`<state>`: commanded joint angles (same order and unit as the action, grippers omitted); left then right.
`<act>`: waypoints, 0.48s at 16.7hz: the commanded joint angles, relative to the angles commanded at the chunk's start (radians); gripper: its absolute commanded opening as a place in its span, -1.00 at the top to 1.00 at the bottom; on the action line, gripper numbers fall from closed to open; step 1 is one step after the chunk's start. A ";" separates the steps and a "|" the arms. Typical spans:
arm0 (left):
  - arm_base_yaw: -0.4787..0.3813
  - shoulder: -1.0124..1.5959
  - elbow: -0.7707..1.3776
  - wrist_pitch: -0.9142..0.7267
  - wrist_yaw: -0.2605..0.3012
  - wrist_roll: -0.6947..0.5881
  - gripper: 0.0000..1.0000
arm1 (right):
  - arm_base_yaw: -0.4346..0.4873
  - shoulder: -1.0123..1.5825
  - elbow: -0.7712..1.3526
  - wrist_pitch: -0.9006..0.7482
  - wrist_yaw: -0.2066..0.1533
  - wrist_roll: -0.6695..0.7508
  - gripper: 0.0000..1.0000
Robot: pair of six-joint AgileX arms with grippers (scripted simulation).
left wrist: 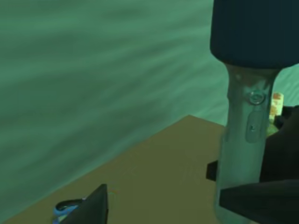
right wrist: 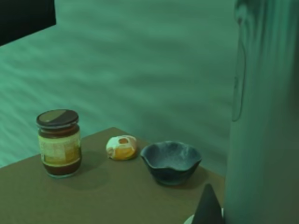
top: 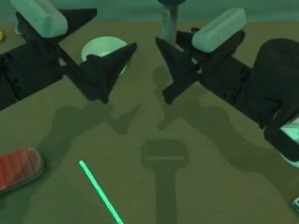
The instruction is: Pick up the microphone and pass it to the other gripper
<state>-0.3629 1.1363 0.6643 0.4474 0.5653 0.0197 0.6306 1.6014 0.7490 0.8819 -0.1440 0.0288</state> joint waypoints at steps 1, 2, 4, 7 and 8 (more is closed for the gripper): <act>-0.009 0.028 0.015 0.009 0.015 0.000 -1.00 | 0.000 0.000 0.000 0.000 0.000 0.000 1.00; -0.016 0.048 0.024 0.015 0.025 -0.001 -1.00 | 0.000 0.000 0.000 0.000 0.000 0.000 1.00; -0.018 0.056 0.028 0.017 0.029 -0.001 -1.00 | 0.000 0.000 0.000 0.000 0.000 0.000 1.00; -0.014 0.053 0.024 0.015 0.027 -0.001 -1.00 | 0.000 0.000 0.000 0.000 0.000 0.000 1.00; -0.016 0.056 0.027 0.016 0.026 -0.001 -1.00 | 0.000 0.000 0.000 0.000 0.000 0.000 1.00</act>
<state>-0.3788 1.1924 0.6911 0.4639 0.5912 0.0187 0.6306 1.6014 0.7490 0.8819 -0.1440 0.0288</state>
